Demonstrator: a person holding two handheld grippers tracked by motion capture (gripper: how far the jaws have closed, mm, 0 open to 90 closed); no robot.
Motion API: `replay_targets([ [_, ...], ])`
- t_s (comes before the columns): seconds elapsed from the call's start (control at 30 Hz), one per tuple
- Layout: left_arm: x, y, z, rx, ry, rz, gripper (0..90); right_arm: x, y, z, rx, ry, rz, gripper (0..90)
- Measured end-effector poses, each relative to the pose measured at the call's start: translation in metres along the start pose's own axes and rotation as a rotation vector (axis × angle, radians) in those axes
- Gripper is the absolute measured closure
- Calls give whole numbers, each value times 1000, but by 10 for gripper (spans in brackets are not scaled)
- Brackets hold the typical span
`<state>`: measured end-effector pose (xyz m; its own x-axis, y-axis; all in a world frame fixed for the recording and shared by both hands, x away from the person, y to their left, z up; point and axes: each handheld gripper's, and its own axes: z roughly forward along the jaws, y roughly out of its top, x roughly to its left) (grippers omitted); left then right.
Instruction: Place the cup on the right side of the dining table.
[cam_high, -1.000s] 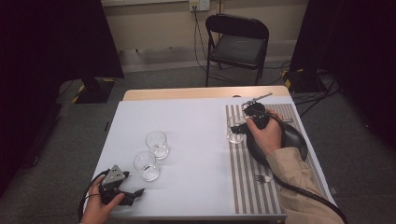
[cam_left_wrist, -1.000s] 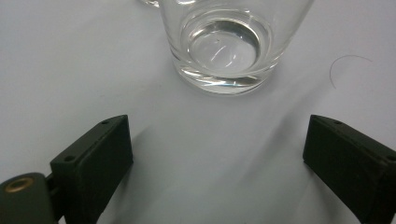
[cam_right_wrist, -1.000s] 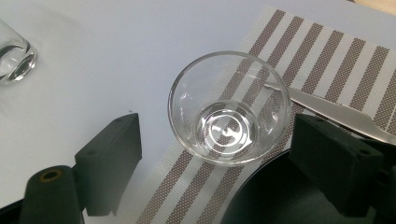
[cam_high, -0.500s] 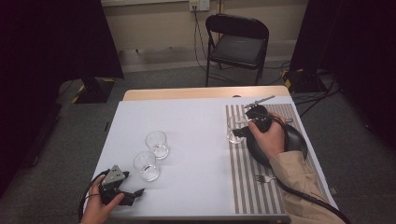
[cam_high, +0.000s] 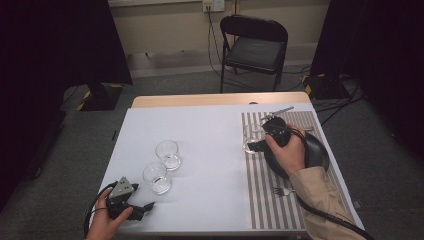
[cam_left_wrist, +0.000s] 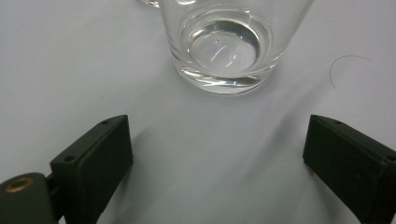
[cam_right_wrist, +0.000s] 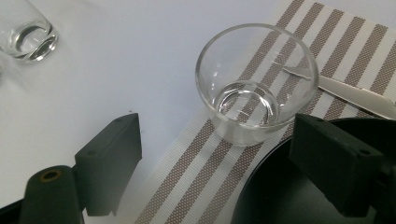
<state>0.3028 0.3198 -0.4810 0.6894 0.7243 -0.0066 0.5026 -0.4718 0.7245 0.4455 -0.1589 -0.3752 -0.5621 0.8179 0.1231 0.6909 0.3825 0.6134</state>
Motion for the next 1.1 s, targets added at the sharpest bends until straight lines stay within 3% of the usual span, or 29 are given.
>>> replay_targets([
  [1.1,0,0,0,0,1,1,75,14,-10,-1,15,49,-39,159],
])
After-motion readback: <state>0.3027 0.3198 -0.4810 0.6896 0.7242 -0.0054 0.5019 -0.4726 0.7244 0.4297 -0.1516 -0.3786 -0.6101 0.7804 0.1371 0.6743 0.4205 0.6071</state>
